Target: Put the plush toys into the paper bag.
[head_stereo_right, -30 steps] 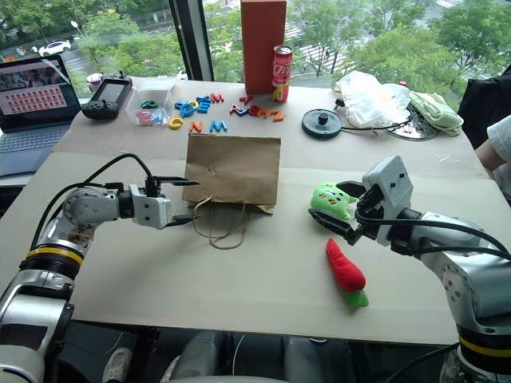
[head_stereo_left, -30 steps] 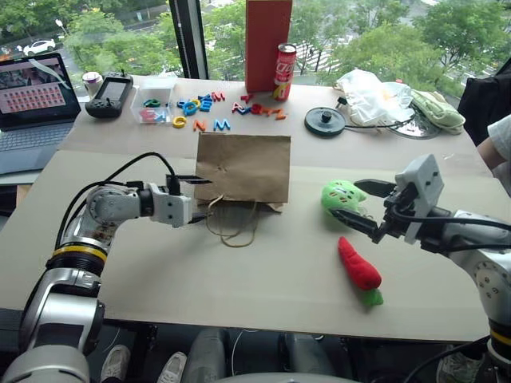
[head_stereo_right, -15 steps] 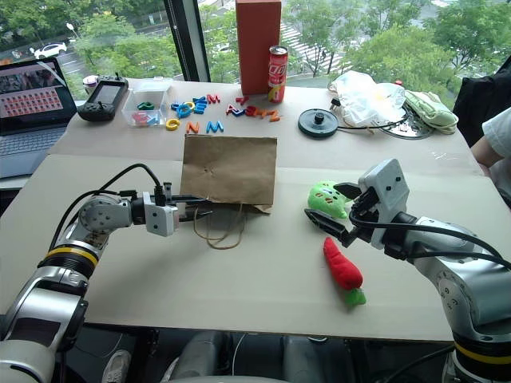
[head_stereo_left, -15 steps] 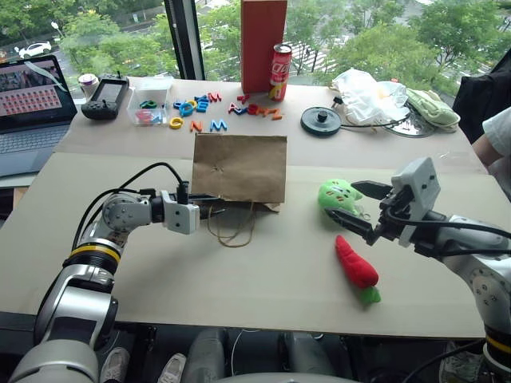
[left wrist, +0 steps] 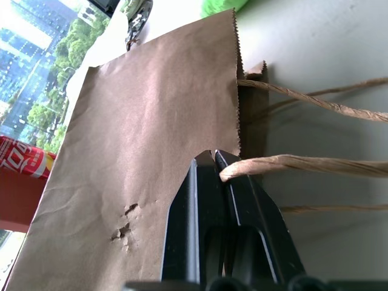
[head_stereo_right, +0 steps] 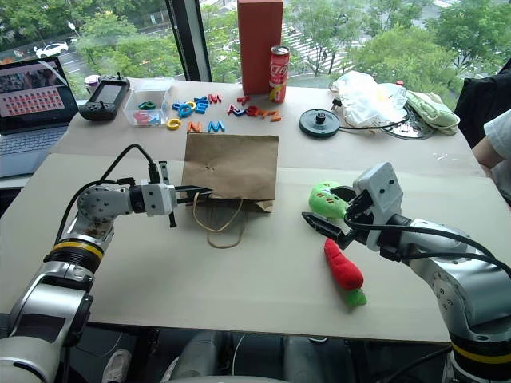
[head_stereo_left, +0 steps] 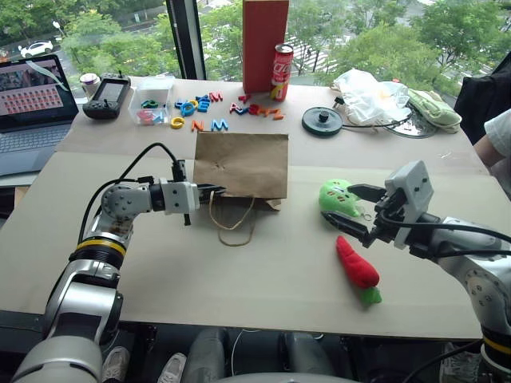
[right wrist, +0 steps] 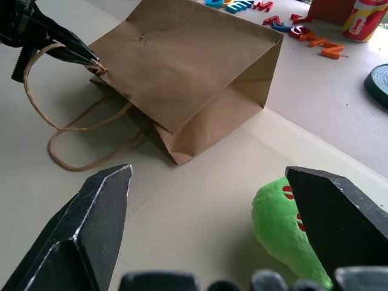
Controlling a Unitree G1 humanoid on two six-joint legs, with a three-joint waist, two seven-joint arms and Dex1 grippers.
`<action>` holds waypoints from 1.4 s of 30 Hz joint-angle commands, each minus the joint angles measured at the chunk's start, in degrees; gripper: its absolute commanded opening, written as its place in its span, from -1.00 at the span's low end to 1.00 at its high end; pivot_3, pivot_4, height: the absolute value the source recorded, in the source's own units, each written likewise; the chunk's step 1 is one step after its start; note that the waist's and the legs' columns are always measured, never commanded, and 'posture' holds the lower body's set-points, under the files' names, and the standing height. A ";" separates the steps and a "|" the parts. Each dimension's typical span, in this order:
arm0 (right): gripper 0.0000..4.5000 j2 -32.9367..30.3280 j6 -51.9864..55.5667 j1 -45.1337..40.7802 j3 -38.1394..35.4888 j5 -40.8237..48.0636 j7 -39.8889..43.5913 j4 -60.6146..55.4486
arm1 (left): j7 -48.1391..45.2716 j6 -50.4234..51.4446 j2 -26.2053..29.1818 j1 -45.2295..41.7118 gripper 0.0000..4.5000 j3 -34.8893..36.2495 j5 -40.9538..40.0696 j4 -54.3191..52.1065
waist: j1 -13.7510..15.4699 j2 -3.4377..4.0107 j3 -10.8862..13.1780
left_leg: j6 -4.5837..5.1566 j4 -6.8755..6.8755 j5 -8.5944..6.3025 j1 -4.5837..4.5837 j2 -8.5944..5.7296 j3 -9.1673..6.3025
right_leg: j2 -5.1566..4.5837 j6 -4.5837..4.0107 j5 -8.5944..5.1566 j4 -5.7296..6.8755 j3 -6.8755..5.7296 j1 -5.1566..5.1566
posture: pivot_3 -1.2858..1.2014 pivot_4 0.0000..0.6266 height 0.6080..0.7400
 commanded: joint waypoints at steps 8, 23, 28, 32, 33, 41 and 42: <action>1.00 8.24 2.14 -6.44 12.37 -0.86 -5.03 -3.32 | 3.63 31.79 -4.22 -1.23 -0.99 4.98 -8.51 -16.89 | -0.98 0.00 0.00 | -0.03 0.02 0.03 0.03 0.00 -0.27 | 0.07 0.00 0.00 0.06 0.03 0.01 | 0.03 -0.52 1.00; 0.05 31.97 -6.59 -18.84 22.33 -18.08 -21.28 22.42 | 4.46 36.13 -7.70 -1.09 -1.00 5.31 -7.64 -20.13 | -1.24 0.01 0.00 | -0.07 0.01 0.06 -0.01 -0.02 -0.07 | 0.07 -0.01 0.01 0.10 0.00 -0.03 | 0.03 -0.52 1.00; -0.69 38.21 -13.97 -23.43 22.02 -23.40 -24.65 33.57 | 3.90 37.26 -8.21 -1.10 -1.00 5.73 -8.04 -21.29 | -1.26 0.01 0.00 | -0.09 0.01 0.07 -0.01 -0.02 -0.05 | 0.07 -0.01 0.01 0.12 0.00 -0.04 | 0.03 -0.52 1.00; -0.84 41.30 -17.41 -26.37 20.98 -27.21 -28.13 43.06 | 3.78 38.44 -8.50 -0.74 -1.00 6.10 -8.44 -22.66 | -1.34 0.02 0.00 | -0.11 -0.03 0.08 0.00 0.00 -0.03 | 0.06 -0.02 0.01 0.14 -0.01 -0.04 | 0.03 -0.52 1.00; -0.84 41.34 -17.41 -26.38 21.62 -27.86 -27.57 44.26 | 4.02 38.68 -8.58 -0.73 -1.00 6.26 -8.48 -22.82 | -1.38 0.02 0.00 | -0.12 -0.03 0.09 -0.01 0.00 -0.03 | 0.06 -0.02 0.01 0.14 -0.01 -0.06 | 0.03 -0.52 1.00; -0.84 41.67 -13.56 -23.68 24.49 -30.39 -24.02 46.30 | 7.73 45.00 -9.76 -1.83 -1.00 9.38 -11.32 -24.55 | -1.42 0.02 -0.01 | -0.12 -0.10 0.09 -0.06 0.00 -0.06 | 0.04 -0.02 0.01 0.18 -0.04 -0.04 | 0.03 -0.52 1.00; -0.84 41.76 -13.14 -23.52 24.56 -30.52 -23.75 46.31 | 8.31 46.02 -10.03 -2.06 -1.00 9.91 -11.78 -24.75 | -1.42 0.02 -0.01 | -0.12 -0.10 0.09 -0.04 0.01 -0.08 | 0.04 -0.02 0.01 0.18 -0.05 -0.02 | 0.03 -0.52 1.00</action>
